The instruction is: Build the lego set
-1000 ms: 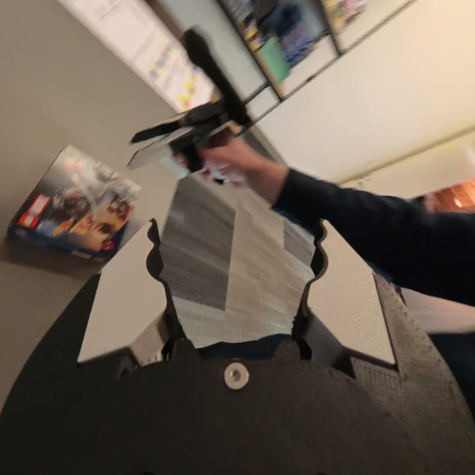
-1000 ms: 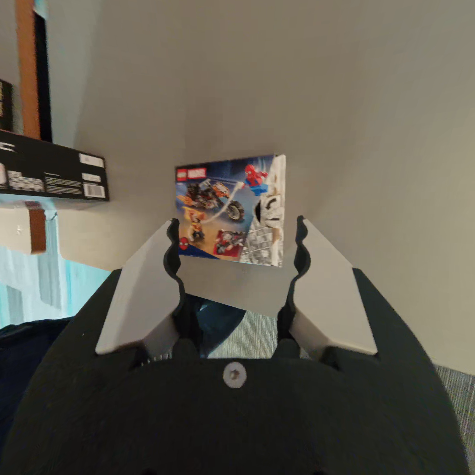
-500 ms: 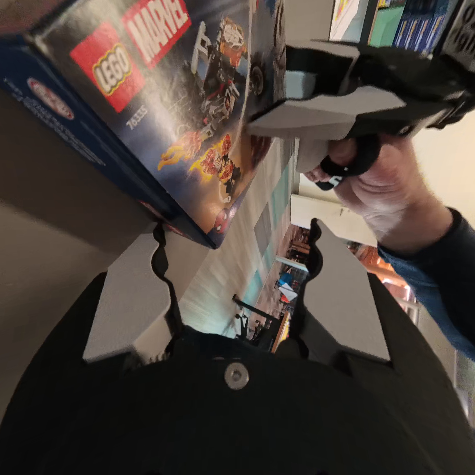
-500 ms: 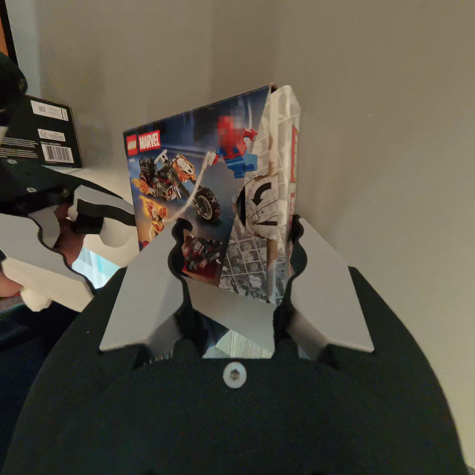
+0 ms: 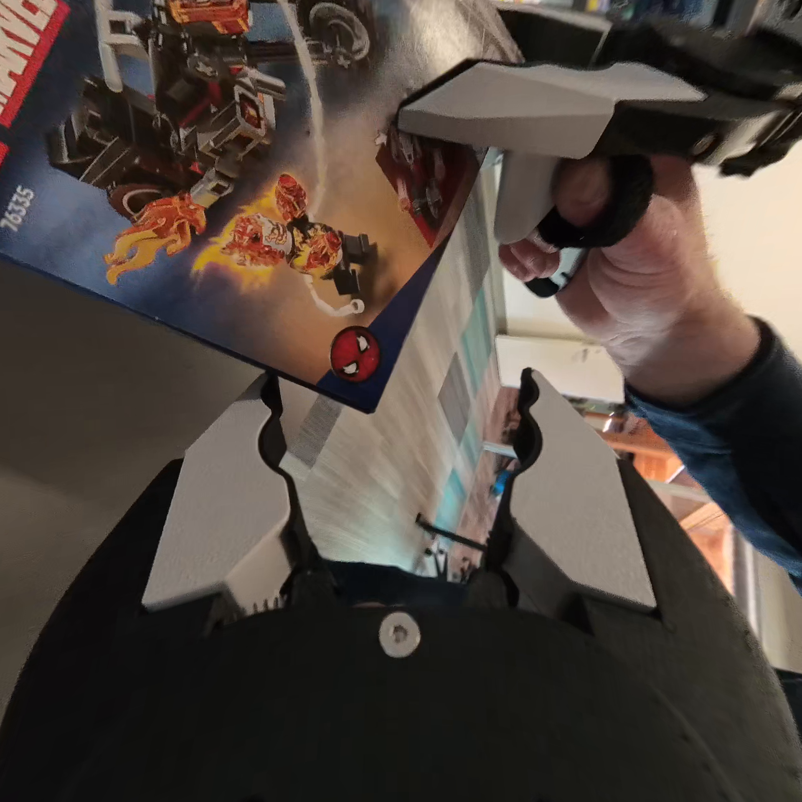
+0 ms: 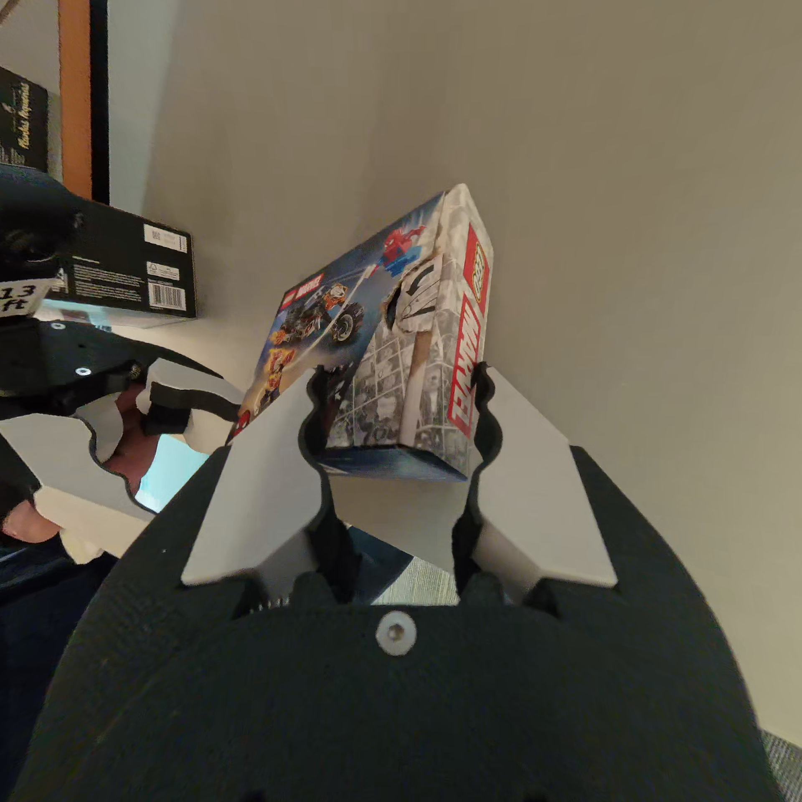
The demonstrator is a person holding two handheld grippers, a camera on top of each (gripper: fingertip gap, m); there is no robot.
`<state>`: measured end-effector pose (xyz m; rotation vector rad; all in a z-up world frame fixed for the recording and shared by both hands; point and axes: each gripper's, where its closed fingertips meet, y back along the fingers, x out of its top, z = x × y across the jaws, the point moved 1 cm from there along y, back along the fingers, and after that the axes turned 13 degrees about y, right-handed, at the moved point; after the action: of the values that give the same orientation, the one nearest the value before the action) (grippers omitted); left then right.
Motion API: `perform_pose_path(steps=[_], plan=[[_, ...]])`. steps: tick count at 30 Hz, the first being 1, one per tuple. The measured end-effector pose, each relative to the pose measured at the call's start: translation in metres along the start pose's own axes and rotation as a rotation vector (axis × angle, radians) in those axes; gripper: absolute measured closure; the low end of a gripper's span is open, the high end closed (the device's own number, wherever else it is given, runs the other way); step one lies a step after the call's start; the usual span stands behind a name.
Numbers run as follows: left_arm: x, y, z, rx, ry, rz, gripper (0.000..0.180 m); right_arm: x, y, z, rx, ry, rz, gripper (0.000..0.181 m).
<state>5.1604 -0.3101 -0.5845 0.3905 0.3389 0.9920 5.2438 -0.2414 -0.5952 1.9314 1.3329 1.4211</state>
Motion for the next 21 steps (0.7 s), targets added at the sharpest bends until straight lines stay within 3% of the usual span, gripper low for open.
perform_pose_path(steps=[3, 10, 13, 21], plan=[[-0.006, -0.003, -0.006, 0.048, -0.023, -0.067, 0.071, -0.005, -0.005, -0.001, 0.001, 0.006, -0.025, 0.113], [-0.024, 0.001, -0.053, 0.167, 0.055, -0.073, 0.064, -0.074, -0.024, -0.021, 0.082, -0.035, -0.219, 0.114], [-0.02, 0.007, -0.057, 0.125, 0.096, -0.024, 0.073, -0.073, -0.03, -0.021, 0.11, -0.091, -0.146, 0.106], [-0.018, 0.005, -0.039, 0.09, 0.048, -0.044, 0.059, -0.051, -0.026, -0.021, 0.058, -0.056, -0.092, 0.106]])
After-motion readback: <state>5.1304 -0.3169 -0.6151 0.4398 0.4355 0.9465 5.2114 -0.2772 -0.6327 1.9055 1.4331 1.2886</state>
